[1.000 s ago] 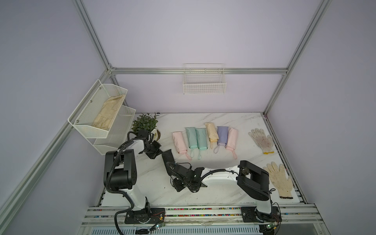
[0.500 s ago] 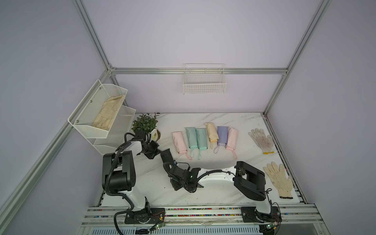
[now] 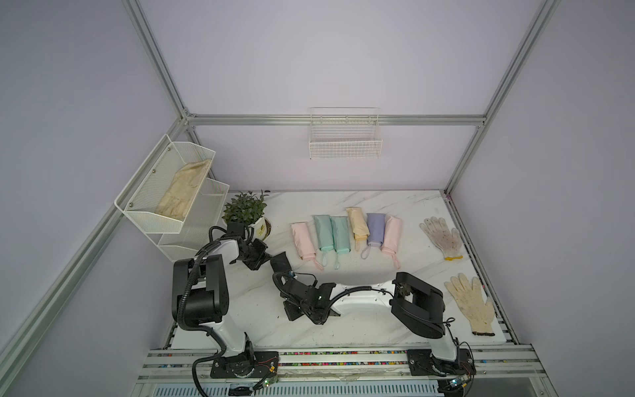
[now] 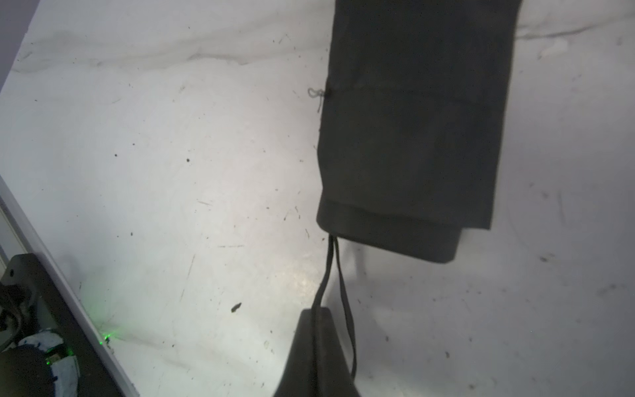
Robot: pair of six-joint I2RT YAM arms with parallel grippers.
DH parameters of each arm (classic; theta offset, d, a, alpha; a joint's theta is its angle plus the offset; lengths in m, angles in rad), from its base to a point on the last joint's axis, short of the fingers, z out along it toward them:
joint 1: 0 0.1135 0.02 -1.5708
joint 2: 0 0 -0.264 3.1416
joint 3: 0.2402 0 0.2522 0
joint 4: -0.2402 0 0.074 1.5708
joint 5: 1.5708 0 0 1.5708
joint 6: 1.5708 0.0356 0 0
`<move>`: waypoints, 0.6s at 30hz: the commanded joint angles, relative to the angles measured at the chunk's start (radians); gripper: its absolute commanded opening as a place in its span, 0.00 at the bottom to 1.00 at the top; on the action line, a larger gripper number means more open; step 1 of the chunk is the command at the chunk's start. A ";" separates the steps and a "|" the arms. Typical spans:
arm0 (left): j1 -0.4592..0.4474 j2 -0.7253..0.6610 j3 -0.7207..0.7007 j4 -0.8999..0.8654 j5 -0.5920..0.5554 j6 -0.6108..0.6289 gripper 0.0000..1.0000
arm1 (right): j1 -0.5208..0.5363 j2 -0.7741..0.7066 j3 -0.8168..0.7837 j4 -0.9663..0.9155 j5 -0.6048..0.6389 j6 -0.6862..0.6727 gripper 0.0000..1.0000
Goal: Take umbrellas out of sleeves
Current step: Take out the umbrella from the umbrella sleeve.
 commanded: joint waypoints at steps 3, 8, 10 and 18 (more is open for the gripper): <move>0.012 -0.043 -0.023 0.026 0.030 -0.016 0.00 | 0.007 0.020 -0.008 0.013 0.006 0.026 0.00; 0.016 -0.041 -0.025 0.030 0.032 -0.017 0.00 | 0.006 0.026 -0.017 -0.013 0.036 0.032 0.00; 0.018 -0.041 -0.025 0.030 0.031 -0.016 0.00 | 0.006 0.026 -0.023 -0.026 0.045 0.034 0.00; 0.036 -0.039 -0.026 0.036 0.042 -0.018 0.00 | 0.007 -0.020 -0.084 -0.084 0.065 0.049 0.00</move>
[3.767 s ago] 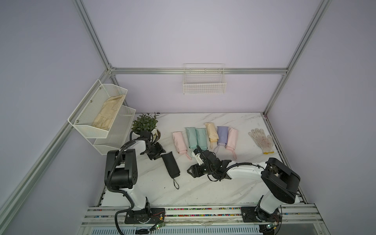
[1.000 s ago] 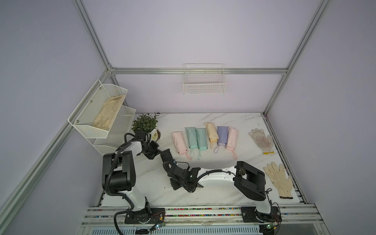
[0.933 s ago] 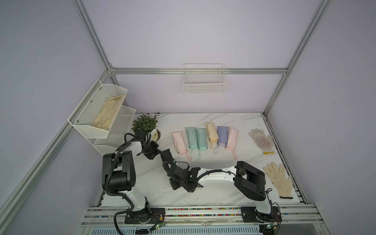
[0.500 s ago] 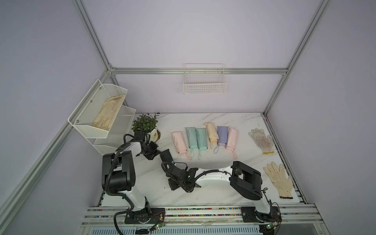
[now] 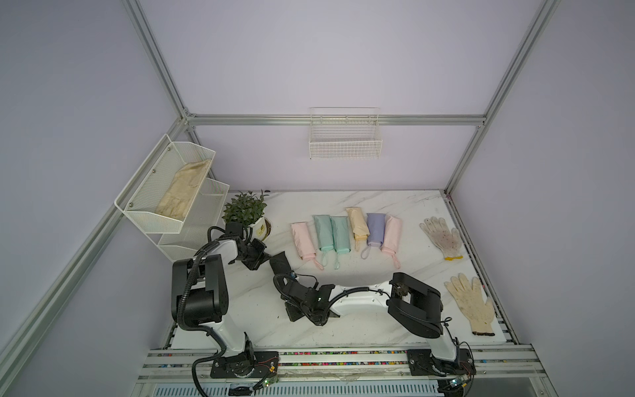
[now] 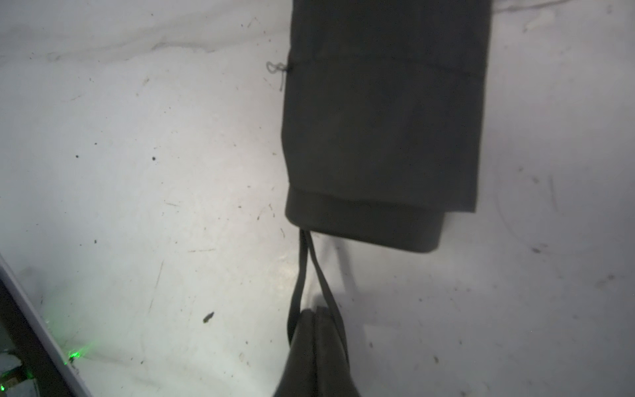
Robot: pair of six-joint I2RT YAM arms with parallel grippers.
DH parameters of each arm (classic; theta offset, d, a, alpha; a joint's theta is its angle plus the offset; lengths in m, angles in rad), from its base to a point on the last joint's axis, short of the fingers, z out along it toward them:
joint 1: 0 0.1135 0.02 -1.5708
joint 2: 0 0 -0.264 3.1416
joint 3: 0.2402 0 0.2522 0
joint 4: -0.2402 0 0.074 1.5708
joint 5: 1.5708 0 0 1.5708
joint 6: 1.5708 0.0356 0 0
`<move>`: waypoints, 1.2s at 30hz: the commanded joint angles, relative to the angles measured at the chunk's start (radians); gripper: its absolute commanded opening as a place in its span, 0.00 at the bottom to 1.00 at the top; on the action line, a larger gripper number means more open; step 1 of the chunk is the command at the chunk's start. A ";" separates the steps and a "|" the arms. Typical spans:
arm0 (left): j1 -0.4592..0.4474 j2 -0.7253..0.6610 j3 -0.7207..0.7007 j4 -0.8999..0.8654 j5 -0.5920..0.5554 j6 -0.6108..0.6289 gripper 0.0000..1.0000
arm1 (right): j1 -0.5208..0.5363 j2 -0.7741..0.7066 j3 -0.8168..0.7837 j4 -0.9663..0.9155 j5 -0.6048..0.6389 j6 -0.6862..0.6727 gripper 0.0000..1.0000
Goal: Take umbrellas out of sleeves
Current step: Take out the umbrella from the umbrella sleeve.
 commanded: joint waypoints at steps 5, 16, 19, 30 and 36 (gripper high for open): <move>0.026 -0.038 -0.029 0.039 0.032 -0.019 0.00 | 0.006 -0.044 -0.085 -0.117 0.022 0.021 0.01; 0.033 -0.037 -0.030 0.042 0.032 -0.018 0.00 | 0.007 -0.072 -0.135 -0.154 0.025 0.030 0.01; 0.035 -0.038 -0.031 0.042 0.032 -0.018 0.00 | 0.007 -0.085 -0.148 -0.169 0.028 0.034 0.01; 0.044 -0.039 -0.034 0.046 0.032 -0.012 0.00 | 0.007 -0.158 -0.235 -0.183 0.033 0.075 0.01; 0.048 -0.039 -0.034 0.047 0.034 -0.012 0.00 | 0.007 -0.196 -0.277 -0.188 0.040 0.090 0.01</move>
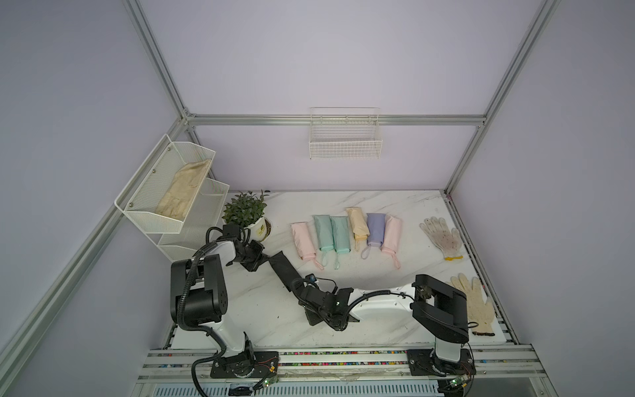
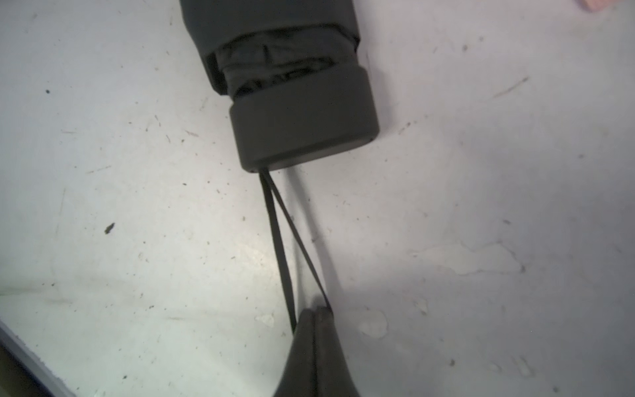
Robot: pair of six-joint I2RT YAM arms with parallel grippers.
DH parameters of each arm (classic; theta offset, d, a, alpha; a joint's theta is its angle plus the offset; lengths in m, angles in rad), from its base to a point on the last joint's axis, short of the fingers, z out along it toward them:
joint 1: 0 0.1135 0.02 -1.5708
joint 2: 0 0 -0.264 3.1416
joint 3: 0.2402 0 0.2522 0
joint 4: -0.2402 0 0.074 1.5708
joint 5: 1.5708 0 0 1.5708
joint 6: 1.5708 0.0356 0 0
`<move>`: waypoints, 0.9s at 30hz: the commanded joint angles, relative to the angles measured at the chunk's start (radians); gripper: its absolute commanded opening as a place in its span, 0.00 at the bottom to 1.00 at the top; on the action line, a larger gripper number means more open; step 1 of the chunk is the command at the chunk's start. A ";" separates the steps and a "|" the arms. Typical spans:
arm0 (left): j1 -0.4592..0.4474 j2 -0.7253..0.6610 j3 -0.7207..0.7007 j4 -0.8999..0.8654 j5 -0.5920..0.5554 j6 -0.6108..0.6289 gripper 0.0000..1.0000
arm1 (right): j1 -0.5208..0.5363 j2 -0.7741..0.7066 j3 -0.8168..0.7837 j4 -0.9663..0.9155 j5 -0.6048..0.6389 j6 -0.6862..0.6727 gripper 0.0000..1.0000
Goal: Take umbrellas out of sleeves
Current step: Take out the umbrella from the umbrella sleeve.
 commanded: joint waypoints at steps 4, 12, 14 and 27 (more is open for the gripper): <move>0.026 -0.041 -0.017 0.049 0.012 -0.003 0.00 | 0.007 -0.024 -0.069 -0.131 0.004 0.043 0.01; 0.031 -0.044 -0.020 0.054 0.012 -0.001 0.00 | 0.011 -0.068 -0.118 -0.125 0.004 0.068 0.01; 0.034 -0.044 -0.020 0.055 0.015 -0.001 0.00 | 0.013 -0.076 -0.127 -0.125 0.004 0.074 0.01; 0.043 -0.049 -0.026 0.062 0.015 -0.001 0.00 | 0.031 -0.126 -0.132 -0.117 0.020 0.089 0.13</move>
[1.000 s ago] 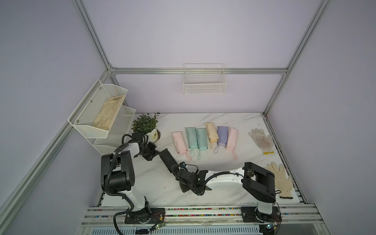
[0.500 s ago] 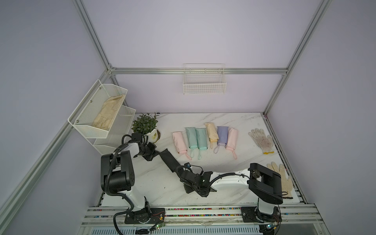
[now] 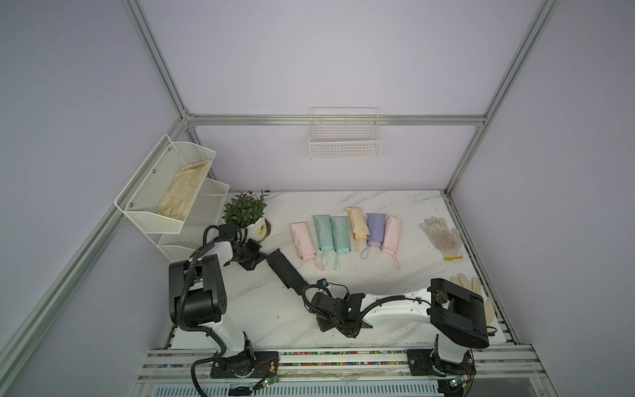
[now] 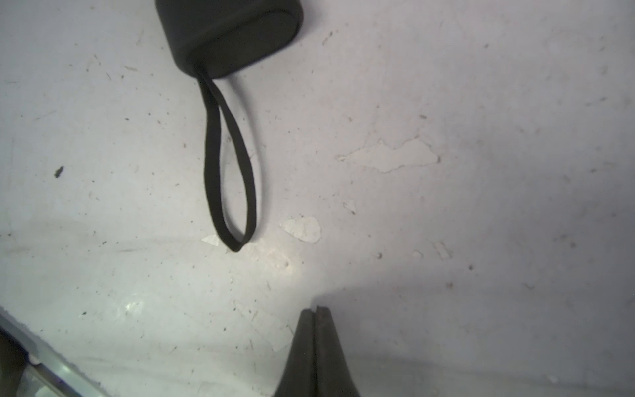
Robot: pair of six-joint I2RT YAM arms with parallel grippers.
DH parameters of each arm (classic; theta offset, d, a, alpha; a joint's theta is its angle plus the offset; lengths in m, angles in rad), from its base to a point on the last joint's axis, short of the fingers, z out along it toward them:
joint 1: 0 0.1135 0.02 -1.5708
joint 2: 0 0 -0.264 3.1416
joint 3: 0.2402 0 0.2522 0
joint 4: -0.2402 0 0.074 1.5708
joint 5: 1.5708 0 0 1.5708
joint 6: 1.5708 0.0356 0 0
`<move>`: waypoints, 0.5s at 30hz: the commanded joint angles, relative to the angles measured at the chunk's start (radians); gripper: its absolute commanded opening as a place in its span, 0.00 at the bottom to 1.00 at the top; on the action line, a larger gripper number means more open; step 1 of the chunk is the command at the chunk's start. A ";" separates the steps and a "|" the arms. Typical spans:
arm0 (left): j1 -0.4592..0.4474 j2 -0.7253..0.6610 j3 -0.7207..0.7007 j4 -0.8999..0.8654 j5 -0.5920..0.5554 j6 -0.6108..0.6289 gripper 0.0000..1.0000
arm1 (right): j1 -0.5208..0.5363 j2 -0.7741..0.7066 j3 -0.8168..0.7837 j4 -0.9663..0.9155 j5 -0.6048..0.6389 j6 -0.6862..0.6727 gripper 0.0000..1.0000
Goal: Take umbrellas out of sleeves
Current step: Take out the umbrella from the umbrella sleeve.
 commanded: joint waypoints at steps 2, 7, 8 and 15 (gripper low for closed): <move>0.011 -0.047 -0.026 0.033 -0.004 -0.003 0.00 | 0.007 -0.014 0.030 -0.065 0.020 -0.042 0.37; 0.011 -0.046 -0.030 0.038 0.000 -0.003 0.00 | -0.062 0.042 0.158 -0.048 0.028 -0.225 0.71; 0.011 -0.045 -0.031 0.041 0.003 -0.003 0.00 | -0.096 0.061 0.185 -0.042 0.009 -0.257 0.71; 0.011 -0.045 -0.035 0.049 0.017 -0.006 0.00 | -0.211 0.185 0.351 -0.026 -0.086 -0.430 0.72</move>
